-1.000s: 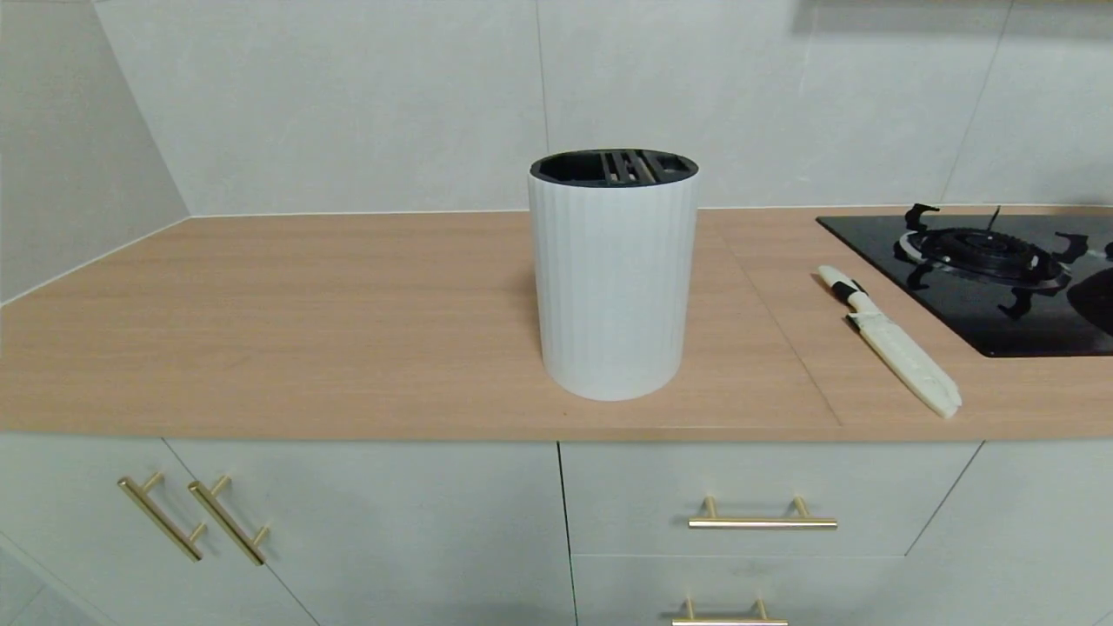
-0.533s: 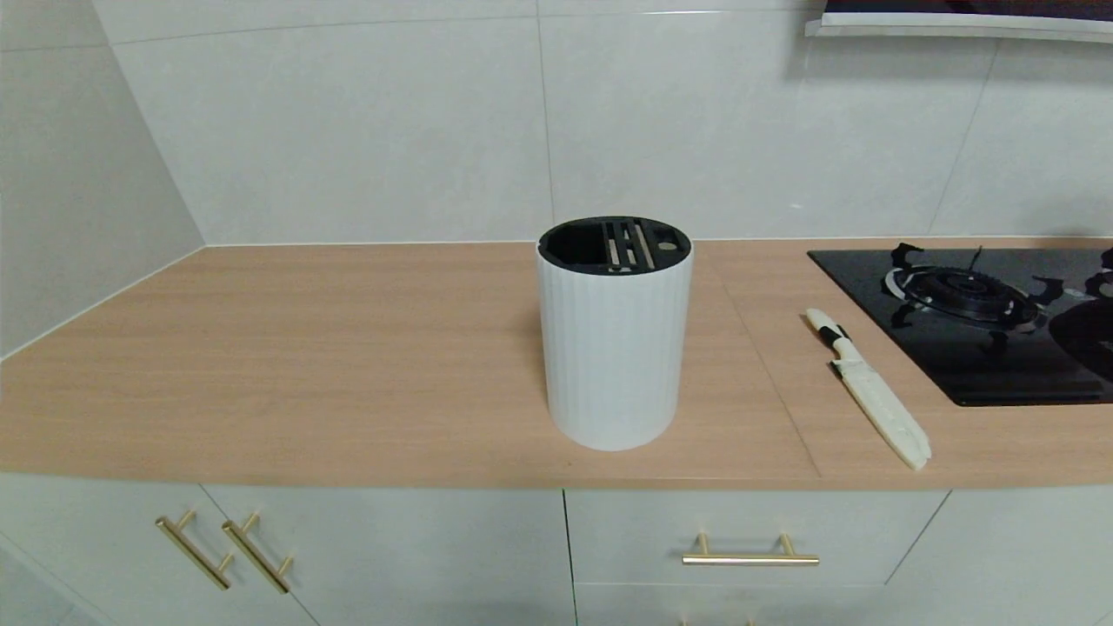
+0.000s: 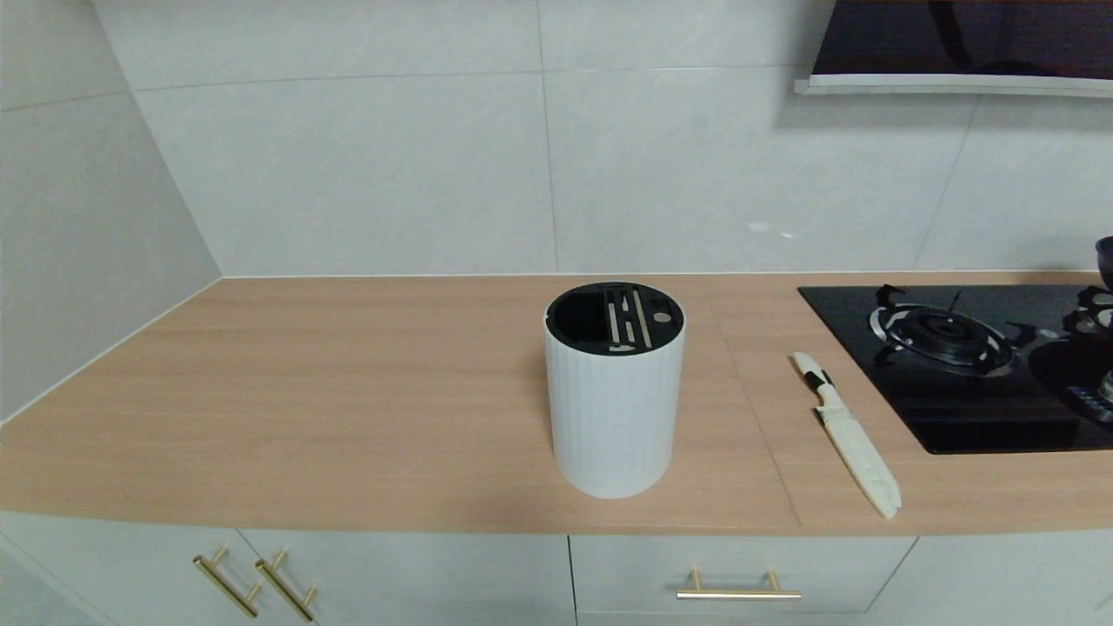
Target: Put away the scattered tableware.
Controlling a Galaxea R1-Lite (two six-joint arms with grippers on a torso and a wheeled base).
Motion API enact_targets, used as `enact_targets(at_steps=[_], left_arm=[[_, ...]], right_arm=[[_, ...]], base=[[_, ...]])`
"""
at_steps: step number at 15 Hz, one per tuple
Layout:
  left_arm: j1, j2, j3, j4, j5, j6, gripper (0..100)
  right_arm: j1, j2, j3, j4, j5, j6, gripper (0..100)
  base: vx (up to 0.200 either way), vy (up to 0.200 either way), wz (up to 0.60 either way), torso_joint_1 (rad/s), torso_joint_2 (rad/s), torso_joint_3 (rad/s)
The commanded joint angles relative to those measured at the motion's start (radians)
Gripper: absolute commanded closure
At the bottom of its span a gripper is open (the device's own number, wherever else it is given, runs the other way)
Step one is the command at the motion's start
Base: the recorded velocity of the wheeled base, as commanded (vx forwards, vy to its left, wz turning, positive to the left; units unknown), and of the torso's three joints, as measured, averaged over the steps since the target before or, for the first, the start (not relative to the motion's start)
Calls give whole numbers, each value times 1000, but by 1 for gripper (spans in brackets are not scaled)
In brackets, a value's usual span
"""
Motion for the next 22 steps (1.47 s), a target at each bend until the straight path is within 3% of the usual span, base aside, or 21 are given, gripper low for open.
enact_targets(at_steps=[1, 10, 22], left_arm=[[0, 0, 0, 0, 1, -1, 0], [0, 0, 0, 0, 1, 1, 0], [0, 0, 0, 0, 1, -1, 0]], right_arm=[[0, 1, 0, 0, 0, 0, 0], [0, 1, 0, 0, 0, 0, 0], [0, 1, 0, 0, 2, -3, 0]], base=[[0, 0, 0, 266, -554, -305], [0, 0, 0, 246, -526, -280], [0, 0, 0, 7, -13, -7]])
